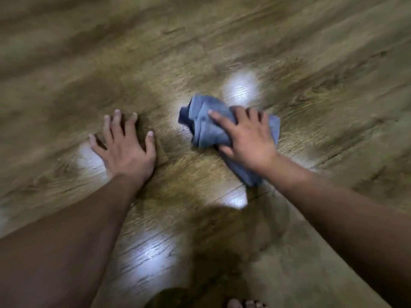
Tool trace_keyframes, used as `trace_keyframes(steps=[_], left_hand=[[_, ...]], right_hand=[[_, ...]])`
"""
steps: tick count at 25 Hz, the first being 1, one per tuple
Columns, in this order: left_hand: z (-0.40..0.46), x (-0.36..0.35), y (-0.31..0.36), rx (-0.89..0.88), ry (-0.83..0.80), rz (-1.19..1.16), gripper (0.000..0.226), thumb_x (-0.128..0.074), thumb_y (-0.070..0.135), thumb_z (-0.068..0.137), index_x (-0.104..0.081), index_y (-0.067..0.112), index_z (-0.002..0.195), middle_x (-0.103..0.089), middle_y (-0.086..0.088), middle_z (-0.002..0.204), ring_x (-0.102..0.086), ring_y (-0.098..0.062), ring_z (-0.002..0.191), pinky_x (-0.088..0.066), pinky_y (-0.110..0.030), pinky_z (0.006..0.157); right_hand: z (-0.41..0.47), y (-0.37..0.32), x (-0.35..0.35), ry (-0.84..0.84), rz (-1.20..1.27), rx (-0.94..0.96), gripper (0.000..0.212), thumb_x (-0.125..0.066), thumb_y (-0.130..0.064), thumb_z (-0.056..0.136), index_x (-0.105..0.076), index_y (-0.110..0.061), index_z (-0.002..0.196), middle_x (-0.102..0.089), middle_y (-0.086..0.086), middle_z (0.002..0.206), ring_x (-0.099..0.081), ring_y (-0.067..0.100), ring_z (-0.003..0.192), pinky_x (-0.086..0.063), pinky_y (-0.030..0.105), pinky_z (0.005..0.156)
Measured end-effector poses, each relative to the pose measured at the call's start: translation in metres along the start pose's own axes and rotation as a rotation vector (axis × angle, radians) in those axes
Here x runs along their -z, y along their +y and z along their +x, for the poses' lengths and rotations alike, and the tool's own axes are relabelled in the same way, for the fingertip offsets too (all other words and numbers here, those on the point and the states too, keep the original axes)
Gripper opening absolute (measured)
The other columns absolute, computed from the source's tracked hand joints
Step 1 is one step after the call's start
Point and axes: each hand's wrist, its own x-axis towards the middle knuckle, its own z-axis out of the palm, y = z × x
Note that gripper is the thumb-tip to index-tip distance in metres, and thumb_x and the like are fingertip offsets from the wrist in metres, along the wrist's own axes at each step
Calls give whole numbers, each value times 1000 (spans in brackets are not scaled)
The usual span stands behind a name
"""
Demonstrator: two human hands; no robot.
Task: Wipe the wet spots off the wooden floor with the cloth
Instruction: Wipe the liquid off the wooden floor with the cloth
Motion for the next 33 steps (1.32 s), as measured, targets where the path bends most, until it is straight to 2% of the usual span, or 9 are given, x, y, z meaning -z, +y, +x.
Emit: trace_keyframes(steps=[5,7,10,13,16,18,22,27,33], left_hand=[[0,-1,0,-14,34,-10,57,-39,57,95,-45,28,144,-30,-4,162,-16,-23,153,-6,-62,117],[1,-1,-1,-15,38,-10,56,-39,56,95,-45,28,144,-30,-4,161,-17,-23,153,-6,-63,117],[0,3,2,-19,3,-4,58,-36,53,95,-47,27,145,-31,-5,162,-17,-24,153,-6,-63,118],[0,11,4,31,-47,-47,54,-39,45,94,-51,29,145,-34,-3,162,-19,-24,152,-8,-59,118],[23,17,1,39,5,-66,40,-44,41,91,-62,23,123,-50,-12,139,-35,-31,127,-24,-57,104],[62,21,-3,-15,55,-84,39,-42,42,91,-59,16,115,-50,-17,126,-38,-34,115,-28,-58,98],[152,22,-5,-130,61,-54,44,-43,43,93,-55,17,126,-45,-13,143,-38,-33,132,-27,-61,107],[258,16,4,-114,-46,-44,53,-40,51,99,-45,24,144,-25,-4,165,-17,-24,153,-15,-59,118],[273,-3,2,-74,48,-59,52,-42,52,92,-50,27,137,-37,-3,159,-24,-22,150,-16,-58,116]], right_hand=[[103,38,4,0,86,-489,68,-56,-53,85,-34,-40,148,-44,16,136,-42,42,120,-31,57,99],[84,10,3,47,9,-402,71,-57,-53,81,-36,-39,147,-47,16,130,-44,40,114,-33,54,94],[14,-44,1,69,19,-46,84,-64,-57,72,-37,-38,149,-47,15,123,-44,36,101,-34,50,85],[-57,-84,-7,40,74,235,89,-64,-62,68,-38,-37,149,-45,14,129,-45,35,100,-32,53,91],[-62,-80,-12,9,58,338,84,-60,-66,75,-36,-38,150,-48,13,133,-49,36,101,-33,55,96],[-44,-69,-11,3,71,336,79,-55,-66,78,-36,-39,150,-52,12,132,-52,35,97,-36,54,94],[8,-52,-13,57,73,248,79,-47,-64,75,-37,-40,149,-47,10,126,-45,33,93,-38,51,85],[116,-18,-6,94,12,172,83,-54,-67,74,-35,-41,150,-50,9,124,-44,32,97,-36,50,84],[229,-3,-9,150,-7,-35,83,-54,-69,71,-37,-42,148,-49,9,122,-44,32,98,-33,49,87]])
